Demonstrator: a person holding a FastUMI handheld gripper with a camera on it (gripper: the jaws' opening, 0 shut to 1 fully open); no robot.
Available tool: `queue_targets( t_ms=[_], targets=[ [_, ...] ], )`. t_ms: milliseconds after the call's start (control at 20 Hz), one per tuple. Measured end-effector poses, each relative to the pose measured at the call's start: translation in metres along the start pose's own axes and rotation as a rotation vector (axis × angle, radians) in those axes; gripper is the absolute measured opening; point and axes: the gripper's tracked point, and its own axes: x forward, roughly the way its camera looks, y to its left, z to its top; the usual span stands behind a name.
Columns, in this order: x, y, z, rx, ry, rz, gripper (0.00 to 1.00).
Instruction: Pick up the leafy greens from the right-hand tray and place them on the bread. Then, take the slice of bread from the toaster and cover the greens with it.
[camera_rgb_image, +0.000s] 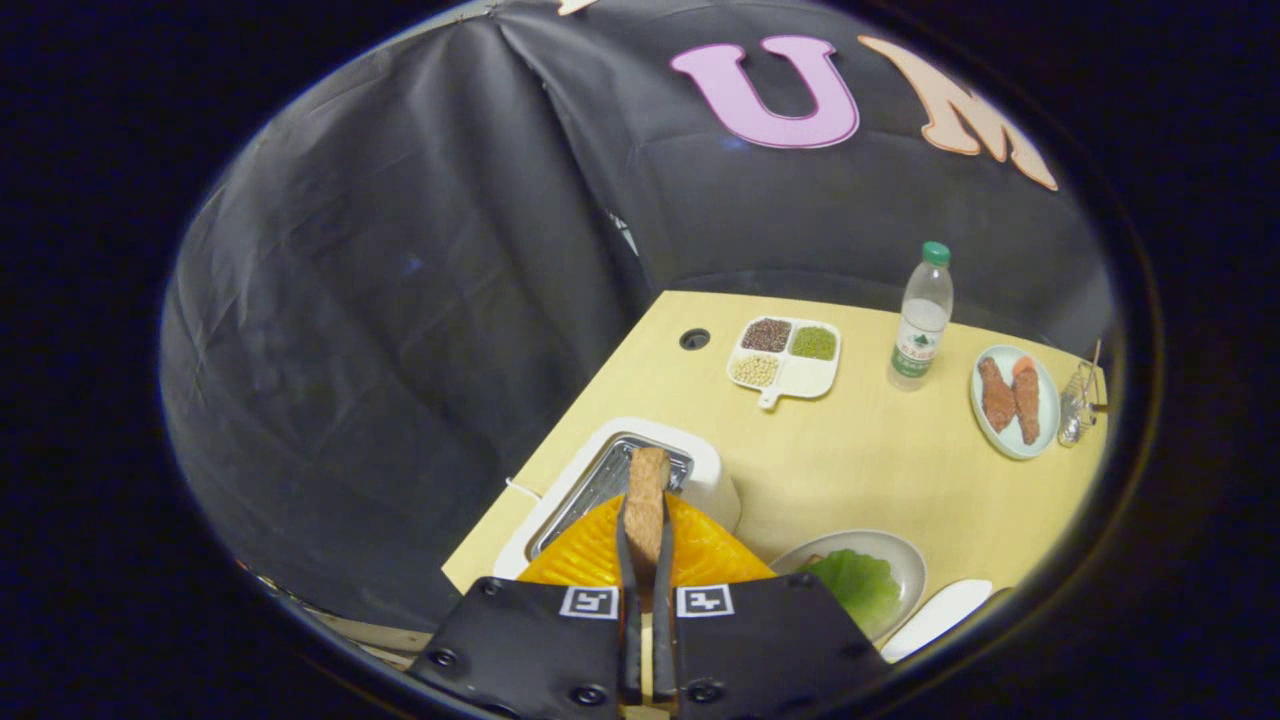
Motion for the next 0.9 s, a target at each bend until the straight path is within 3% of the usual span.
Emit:
queue_targets(
  t_ms=[400, 900],
  targets=[
    [-0.036, -0.021, 0.012, 0.088, -0.104, 0.068, 0.07],
    [-0.064, -0.087, -0.021, 0.145, -0.135, 0.007, 0.07]
  ],
)
